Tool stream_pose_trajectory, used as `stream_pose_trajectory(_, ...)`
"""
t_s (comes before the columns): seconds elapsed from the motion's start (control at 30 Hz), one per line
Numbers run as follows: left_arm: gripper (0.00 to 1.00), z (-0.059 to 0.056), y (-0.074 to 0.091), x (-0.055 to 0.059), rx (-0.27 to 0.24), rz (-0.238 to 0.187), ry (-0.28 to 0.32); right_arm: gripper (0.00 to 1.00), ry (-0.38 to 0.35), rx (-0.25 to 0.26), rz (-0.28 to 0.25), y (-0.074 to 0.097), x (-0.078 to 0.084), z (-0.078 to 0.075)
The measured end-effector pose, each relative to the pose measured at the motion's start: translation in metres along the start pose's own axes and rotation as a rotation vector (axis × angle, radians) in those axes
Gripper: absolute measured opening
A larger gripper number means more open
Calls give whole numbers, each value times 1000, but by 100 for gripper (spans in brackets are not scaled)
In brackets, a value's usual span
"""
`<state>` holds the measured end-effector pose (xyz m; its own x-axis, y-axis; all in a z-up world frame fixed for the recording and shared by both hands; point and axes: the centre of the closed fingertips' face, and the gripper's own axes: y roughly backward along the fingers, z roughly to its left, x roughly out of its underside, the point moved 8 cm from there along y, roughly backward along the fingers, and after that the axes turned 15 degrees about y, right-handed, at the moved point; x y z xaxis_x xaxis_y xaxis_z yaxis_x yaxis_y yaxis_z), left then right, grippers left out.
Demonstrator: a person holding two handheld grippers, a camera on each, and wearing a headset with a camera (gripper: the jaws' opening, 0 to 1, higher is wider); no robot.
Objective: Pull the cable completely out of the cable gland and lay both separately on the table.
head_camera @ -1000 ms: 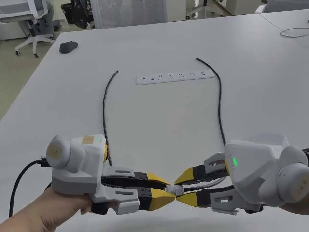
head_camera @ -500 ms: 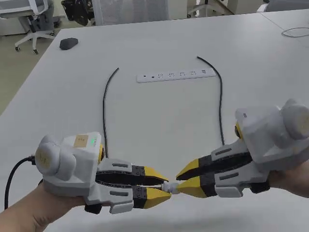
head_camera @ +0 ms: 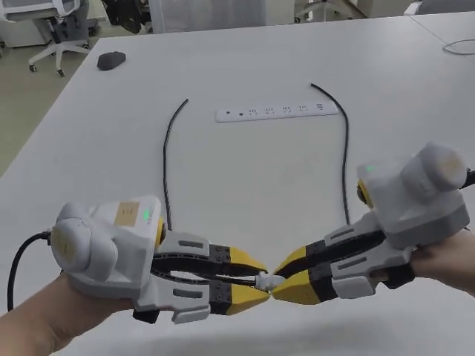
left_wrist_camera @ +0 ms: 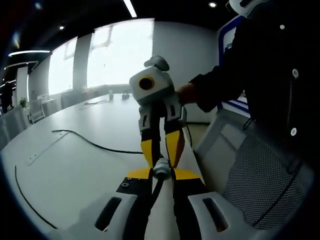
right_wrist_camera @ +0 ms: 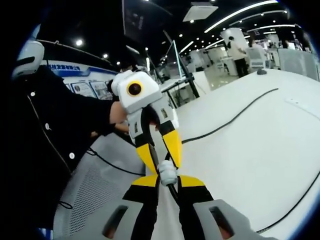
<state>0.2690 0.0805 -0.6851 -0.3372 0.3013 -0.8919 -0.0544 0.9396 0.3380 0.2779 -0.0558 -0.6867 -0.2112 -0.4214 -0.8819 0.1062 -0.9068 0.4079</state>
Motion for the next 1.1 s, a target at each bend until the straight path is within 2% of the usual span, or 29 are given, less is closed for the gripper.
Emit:
stream_pose_trajectory(0.2, 15, 1, 1, 3, 6, 6, 25, 8, 72, 14, 14, -2, -1, 5)
stream_pose_trajectory(0.3, 15, 3, 0, 5, 2, 10, 50, 7, 146, 49, 31, -3, -1, 8)
stream_pose_trajectory(0.37, 15, 5, 0, 6, -8, -6, 118, 7, 206, 84, 40, -2, -1, 5)
stream_pose_trajectory(0.4, 15, 6, 0, 6, -11, -11, 123, 7, 222, 95, 41, -2, -1, 5)
stream_pose_trajectory(0.43, 15, 7, 0, 7, -13, -14, 153, 7, 251, 110, 46, -2, -1, 6)
stream_pose_trajectory(0.47, 15, 8, 0, 7, -13, -11, 151, 7, 255, 115, 48, -2, 0, 7)
stream_pose_trajectory(0.57, 15, 8, -3, 9, -24, 9, 188, 7, 342, 143, 89, -4, 3, 8)
stream_pose_trajectory(0.6, 15, 8, -4, 10, -24, 11, 196, 7, 346, 142, 96, -5, 4, 9)
stream_pose_trajectory(0.63, 15, 8, -5, 12, -27, 16, 228, 7, 367, 145, 116, -6, 4, 10)
stream_pose_trajectory(0.67, 15, 8, -5, 13, -25, 18, 234, 7, 363, 143, 116, -7, 4, 11)
stream_pose_trajectory(0.7, 15, 8, -5, 13, -28, 16, 233, 7, 395, 153, 126, -7, 4, 10)
stream_pose_trajectory(0.8, 15, 8, -4, 13, -32, 18, 248, 7, 425, 162, 141, -8, 4, 12)
stream_pose_trajectory(0.9, 15, 8, -5, 14, -50, 24, 256, 7, 547, 184, 197, -11, 4, 12)
stream_pose_trajectory(0.97, 15, 7, -6, 16, -46, 31, 256, 7, 515, 172, 195, -12, 5, 13)
stream_pose_trajectory(1.1, 15, 6, -4, 14, -43, 17, 201, 8, 469, 177, 188, -8, 5, 11)
